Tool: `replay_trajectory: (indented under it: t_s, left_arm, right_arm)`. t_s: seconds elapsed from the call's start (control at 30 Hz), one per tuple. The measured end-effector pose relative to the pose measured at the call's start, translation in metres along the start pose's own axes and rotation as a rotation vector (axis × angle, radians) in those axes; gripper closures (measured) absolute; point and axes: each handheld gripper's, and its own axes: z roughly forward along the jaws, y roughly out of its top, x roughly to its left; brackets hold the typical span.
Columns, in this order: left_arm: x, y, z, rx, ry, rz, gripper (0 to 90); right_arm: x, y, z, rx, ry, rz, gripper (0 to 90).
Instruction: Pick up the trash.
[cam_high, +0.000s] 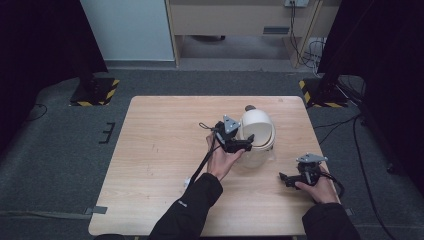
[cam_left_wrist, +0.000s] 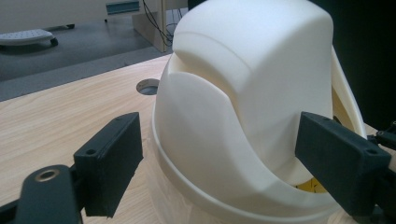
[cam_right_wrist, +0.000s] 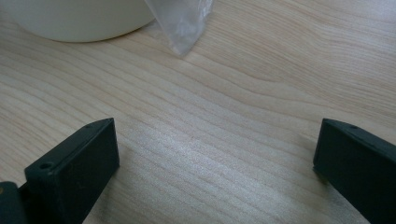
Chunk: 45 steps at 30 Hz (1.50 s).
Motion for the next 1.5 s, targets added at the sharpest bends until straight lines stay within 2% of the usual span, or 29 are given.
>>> replay_trajectory:
  t_s: [0.37, 0.67, 1.5]
  left_arm:
    - [0.001, -0.003, 0.005, 0.025, 0.005, -0.005, 14.6]
    - [0.002, -0.004, 0.008, 0.040, 0.005, -0.025, 14.0]
    - [-0.001, -0.005, 0.017, 0.043, 0.022, -0.053, 15.8]
  right_arm:
    - [0.000, 0.000, 0.000, 0.000, 0.000, 0.000, 0.5]
    - [0.000, 0.000, 0.000, 0.000, 0.001, 0.000, 0.5]
    - [0.000, 0.000, 0.000, 0.000, 0.000, 0.000, 0.5]
